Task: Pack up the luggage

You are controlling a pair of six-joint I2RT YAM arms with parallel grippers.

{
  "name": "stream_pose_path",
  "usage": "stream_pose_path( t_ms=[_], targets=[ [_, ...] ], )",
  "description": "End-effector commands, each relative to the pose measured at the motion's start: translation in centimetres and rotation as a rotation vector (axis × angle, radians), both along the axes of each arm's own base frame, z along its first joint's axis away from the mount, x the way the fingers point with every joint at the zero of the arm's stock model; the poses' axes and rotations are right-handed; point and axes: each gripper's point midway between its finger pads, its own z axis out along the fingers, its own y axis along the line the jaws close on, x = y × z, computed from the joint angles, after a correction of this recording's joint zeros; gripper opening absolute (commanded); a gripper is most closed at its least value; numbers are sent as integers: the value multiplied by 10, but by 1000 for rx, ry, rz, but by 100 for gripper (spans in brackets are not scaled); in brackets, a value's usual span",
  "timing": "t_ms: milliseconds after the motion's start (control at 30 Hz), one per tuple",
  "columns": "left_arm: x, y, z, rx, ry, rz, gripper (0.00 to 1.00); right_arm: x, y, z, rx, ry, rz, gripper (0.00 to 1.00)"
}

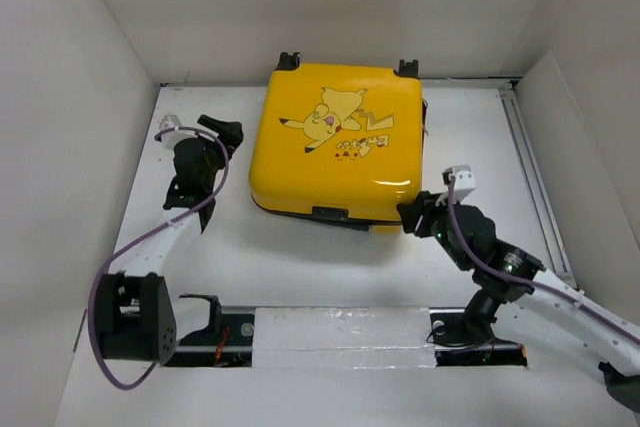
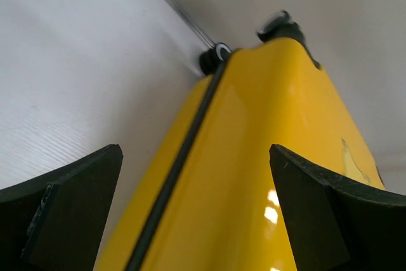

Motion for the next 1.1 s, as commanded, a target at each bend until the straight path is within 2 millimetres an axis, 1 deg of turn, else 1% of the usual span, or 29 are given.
stream_pose_path(
  t_ms=[0, 33, 67, 100, 167, 233, 267, 300, 333, 367, 400, 433, 467, 500, 533, 567, 600, 633, 667, 700, 733, 800, 833, 900, 933, 967, 1000, 1033, 1067],
  targets=[
    [15, 0, 16, -94, -70, -50, 97, 36, -7, 57, -11, -96, -89, 51],
    [20, 5, 3, -93, -37, -36, 91, 51, -18, 76, 7, -112, -120, 46],
    [23, 7, 1, -95, -39, -39, 81, 63, -19, 80, -2, -119, -115, 37],
    [25, 7, -5, -94, -24, -38, 66, 73, -20, 97, 42, -164, -110, 33],
    [28, 2, -18, -114, 8, -58, 40, 93, -38, 113, 68, -190, -112, 23],
    [34, -4, -27, -121, 25, -90, 24, 122, -55, 96, 61, -137, -134, 13],
    [39, -4, -28, -121, 30, -90, 24, 126, -63, 99, 65, -147, -149, 13],
    [41, -6, -30, -114, 36, -100, 21, 136, -69, 85, 61, -104, -167, 7],
    [44, -6, -32, -114, 43, -100, 15, 143, -75, 85, 79, -121, -182, 7],
    [47, -8, -31, -116, 42, -109, 15, 150, -86, 71, 76, -105, -204, 7],
    [49, -17, -35, -113, 53, -124, 14, 155, -90, 67, 77, -100, -205, 7],
    [50, -25, -35, -97, 52, -146, 14, 166, -90, 46, 68, -45, -199, 16],
    [52, -28, -31, -84, 40, -149, 14, 173, -86, 38, 66, -17, -179, 21],
    [55, -35, -31, -83, 48, -164, 14, 183, -82, 42, 62, -16, -144, 24],
    [54, -42, -36, -85, 60, -186, 12, 195, -75, 19, 59, 51, -110, 28],
    [54, -42, -36, -85, 60, -186, 12, 202, -71, 13, 51, 68, -88, 28],
    [53, -46, -36, -85, 61, -195, 12, 214, -68, 21, 57, 47, -77, 29],
    [52, -49, -36, -73, 60, -196, 12, 222, -67, 16, 56, 56, -77, 29],
    [52, -49, -36, -73, 60, -196, 12, 233, -66, -3, 50, 97, -79, 32],
    [51, -53, -40, -78, 70, -220, 12, 238, -55, -7, 58, 104, -35, 33],
    [50, -59, -44, -80, 80, -239, 12, 255, -50, -19, 52, 130, -15, 37],
    [48, -66, -44, -79, 81, -256, 12, 265, -37, -33, 42, 161, 41, 38],
    [46, -73, -44, -81, 82, -277, 11, 262, -15, -40, 41, 182, 124, 38],
    [38, -83, -46, -72, 86, -310, 11, 257, 9, -52, 14, 192, 211, 38],
    [32, -88, -49, -71, 91, -323, 10, 246, 33, -56, 8, 197, 262, 38],
    [19, -91, -56, -80, 109, -334, 10, 235, 43, -69, -8, 215, 292, 38],
    [12, -96, -56, -82, 101, -352, 9, 226, 55, -73, -17, 216, 335, 38],
    [5, -94, -58, -94, 106, -349, 8, 209, 77, -79, -21, 231, 397, 38],
    [-11, -97, -56, -94, 88, -366, 8, 195, 85, -86, -22, 246, 428, 38]
  ],
)
